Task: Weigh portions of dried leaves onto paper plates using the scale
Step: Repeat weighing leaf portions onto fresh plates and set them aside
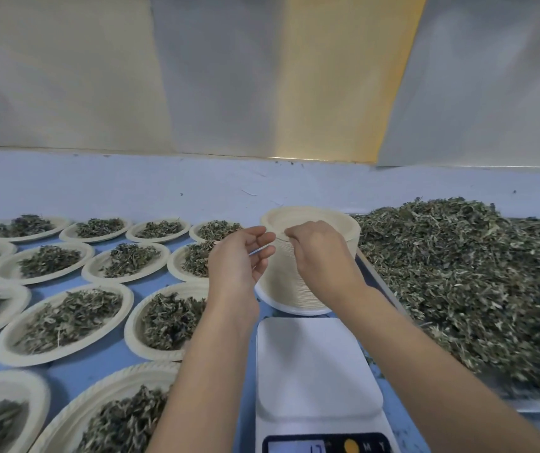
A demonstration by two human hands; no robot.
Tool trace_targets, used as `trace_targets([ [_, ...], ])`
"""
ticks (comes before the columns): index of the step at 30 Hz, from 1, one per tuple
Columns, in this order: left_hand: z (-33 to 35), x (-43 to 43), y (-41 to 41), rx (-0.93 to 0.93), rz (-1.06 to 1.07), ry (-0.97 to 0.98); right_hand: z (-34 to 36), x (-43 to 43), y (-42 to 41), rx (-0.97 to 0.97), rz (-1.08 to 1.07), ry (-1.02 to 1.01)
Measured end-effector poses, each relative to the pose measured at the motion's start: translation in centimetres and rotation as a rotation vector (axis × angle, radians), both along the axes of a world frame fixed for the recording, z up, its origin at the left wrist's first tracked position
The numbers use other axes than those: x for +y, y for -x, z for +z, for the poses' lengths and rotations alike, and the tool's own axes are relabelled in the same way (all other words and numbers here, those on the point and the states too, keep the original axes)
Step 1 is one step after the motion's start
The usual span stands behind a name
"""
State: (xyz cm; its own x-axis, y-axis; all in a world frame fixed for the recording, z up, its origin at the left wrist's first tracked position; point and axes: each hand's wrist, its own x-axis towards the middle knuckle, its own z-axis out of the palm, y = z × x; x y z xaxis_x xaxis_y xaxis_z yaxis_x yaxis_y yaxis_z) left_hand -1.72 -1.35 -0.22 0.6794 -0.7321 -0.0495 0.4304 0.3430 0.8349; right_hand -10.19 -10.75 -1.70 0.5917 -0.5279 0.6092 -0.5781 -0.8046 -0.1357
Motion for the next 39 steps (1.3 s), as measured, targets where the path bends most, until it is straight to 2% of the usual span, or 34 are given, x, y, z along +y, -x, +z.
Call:
trace_targets([
  [4,-0.3,-0.2,-0.3,-0.012,0.039,-0.026,-0.4,0.2,0.0,-0.072,0.016,0.035],
  [9,-0.8,-0.4,0.0,-0.164,-0.021,-0.123,-0.2,2.6,0.6,-0.263,0.107,0.159],
  [12,-0.7,0.0,0.3,-0.232,-0.053,-0.108,-0.3,4.0,0.8,-0.253,0.173,0.204],
  [15,-0.6,0.5,0.3,-0.324,0.043,-0.119,-0.7,5.2,1.4,-0.232,0.218,0.228],
  [20,-0.5,1.4,0.1,-0.424,0.116,-0.201,-1.4,6.2,2.1,-0.299,0.154,0.267],
  [24,-0.2,2.2,-0.2,-0.541,0.117,-0.273,-0.8,5.9,3.6,-0.379,0.063,0.027],
  [27,-0.1,3.0,-0.3,-0.652,0.116,-0.330,0.0,5.0,5.1,-0.531,-0.016,-0.164],
  [31,0.0,3.9,0.2,-0.688,0.013,-0.334,0.7,4.2,7.3,-0.765,-0.072,-0.457],
  [33,0.0,4.3,0.4,-0.710,0.006,-0.337,0.7,4.2,8.1,-0.847,-0.074,-0.535],
  [37,-0.1,5.2,0.1,-0.724,0.029,-0.371,-0.1,4.0,9.3,-0.936,-0.104,-0.692],
  [39,-0.1,5.5,-0.1,-0.733,0.019,-0.390,-0.6,3.7,9.7,-0.913,-0.111,-0.763],
])
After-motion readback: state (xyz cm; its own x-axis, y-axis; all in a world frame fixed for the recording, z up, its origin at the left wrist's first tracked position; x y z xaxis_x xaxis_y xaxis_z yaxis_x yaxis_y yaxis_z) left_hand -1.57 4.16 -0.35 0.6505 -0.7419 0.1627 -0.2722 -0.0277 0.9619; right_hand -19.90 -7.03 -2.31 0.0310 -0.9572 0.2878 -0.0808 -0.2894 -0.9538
